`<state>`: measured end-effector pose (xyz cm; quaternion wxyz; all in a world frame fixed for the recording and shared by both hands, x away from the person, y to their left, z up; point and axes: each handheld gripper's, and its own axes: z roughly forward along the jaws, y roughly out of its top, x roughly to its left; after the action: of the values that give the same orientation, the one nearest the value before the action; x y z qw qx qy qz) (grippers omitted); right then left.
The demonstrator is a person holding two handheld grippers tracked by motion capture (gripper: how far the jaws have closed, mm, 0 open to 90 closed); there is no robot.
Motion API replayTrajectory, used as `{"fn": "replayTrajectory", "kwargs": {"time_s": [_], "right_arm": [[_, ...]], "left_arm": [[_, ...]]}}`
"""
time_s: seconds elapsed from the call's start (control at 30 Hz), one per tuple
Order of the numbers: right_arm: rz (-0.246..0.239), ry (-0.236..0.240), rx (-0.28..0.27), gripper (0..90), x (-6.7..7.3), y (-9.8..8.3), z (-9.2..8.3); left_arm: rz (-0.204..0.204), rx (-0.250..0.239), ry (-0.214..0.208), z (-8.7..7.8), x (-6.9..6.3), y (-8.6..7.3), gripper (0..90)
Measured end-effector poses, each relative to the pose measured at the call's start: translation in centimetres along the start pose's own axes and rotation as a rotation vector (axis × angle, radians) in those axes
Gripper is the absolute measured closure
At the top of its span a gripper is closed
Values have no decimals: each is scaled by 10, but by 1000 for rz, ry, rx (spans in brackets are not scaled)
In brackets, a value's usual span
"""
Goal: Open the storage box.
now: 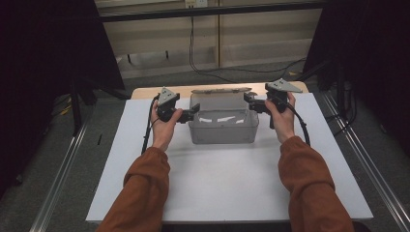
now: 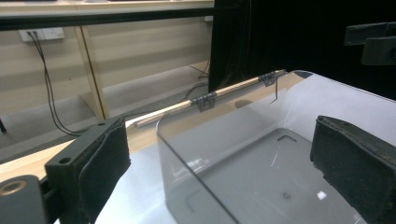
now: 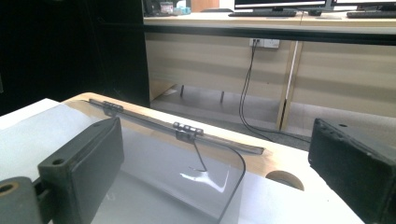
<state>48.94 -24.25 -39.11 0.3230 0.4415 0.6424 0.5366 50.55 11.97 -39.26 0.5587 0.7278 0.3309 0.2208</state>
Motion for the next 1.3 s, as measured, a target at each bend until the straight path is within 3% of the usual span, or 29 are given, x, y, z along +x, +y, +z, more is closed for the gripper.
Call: {"fn": "replayTrajectory", "kwargs": {"time_s": [0.13, 0.3, 0.53, 0.7, 0.9, 1.3], "right_arm": [[-3, 9, -23, 29, 5, 1, -11], [-36, -9, -23, 25, 11, -2, -26], [-40, -9, -35, 24, 18, -10, -48], [-72, -3, -57, 24, 23, -12, -67], [-95, -4, -49, 23, 26, -19, -88], [-87, -23, -70, 22, 27, -41, -127]], "left_arm": [[-13, -26, 0, -13, -2, -2, 48], [-13, -23, 4, -26, -6, -6, 50], [-11, -37, -12, -45, -16, -10, 49], [28, -61, -7, -58, -22, -11, 49], [31, -76, -8, -72, -30, -18, 49], [28, -91, 10, -108, -35, -37, 48]]}}
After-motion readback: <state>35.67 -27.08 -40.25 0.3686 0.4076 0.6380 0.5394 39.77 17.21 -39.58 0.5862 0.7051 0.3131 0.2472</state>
